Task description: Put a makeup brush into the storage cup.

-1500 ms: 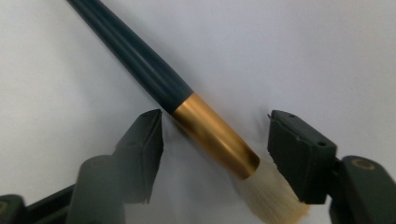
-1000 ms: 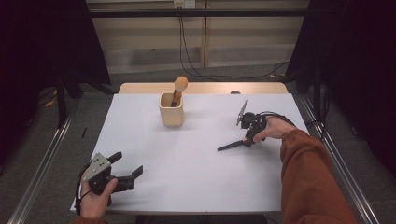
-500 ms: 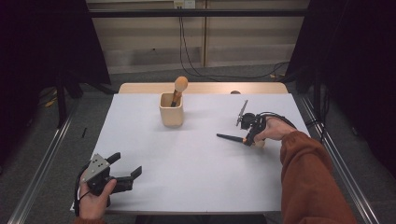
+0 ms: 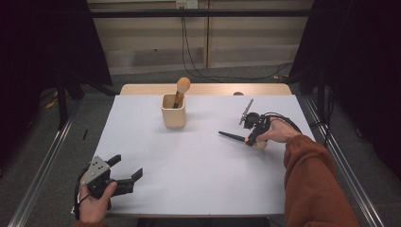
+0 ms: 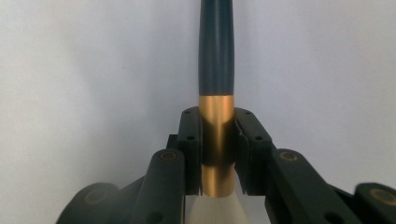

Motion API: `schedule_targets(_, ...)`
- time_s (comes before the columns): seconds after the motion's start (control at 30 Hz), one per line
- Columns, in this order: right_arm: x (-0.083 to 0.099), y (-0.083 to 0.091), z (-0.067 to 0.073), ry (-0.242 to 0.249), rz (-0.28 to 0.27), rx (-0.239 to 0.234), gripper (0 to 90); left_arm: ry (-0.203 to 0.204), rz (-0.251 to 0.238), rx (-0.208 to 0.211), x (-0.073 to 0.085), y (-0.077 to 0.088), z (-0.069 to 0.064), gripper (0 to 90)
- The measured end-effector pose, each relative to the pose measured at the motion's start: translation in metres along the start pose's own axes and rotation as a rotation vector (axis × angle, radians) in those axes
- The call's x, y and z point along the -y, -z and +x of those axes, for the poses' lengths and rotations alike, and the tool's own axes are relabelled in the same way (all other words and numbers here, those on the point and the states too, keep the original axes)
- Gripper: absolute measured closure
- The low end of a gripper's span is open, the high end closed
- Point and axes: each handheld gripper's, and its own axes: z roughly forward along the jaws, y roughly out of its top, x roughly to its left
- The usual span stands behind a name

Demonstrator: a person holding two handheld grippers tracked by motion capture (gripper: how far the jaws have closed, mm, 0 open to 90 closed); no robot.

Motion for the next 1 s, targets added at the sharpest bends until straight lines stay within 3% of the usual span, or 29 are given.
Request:
schedule_targets(0.33, 0.009, 0.009, 0.005, -0.072, -0.088, 0.023, 74.8, 0.003, -0.005, -0.005, 0.000, 0.003, 0.000, 3.4)
schedule_targets(0.73, 0.028, 0.023, 0.013, -0.184, -0.314, 0.049, 74.8, -0.005, -0.004, -0.007, 0.000, 0.002, 0.000, 3.4)
schedule_targets(1.0, 0.035, 0.021, 0.022, -0.279, -0.424, 0.086, 74.8, -0.012, -0.005, -0.015, 0.000, 0.003, 0.000, 3.5)
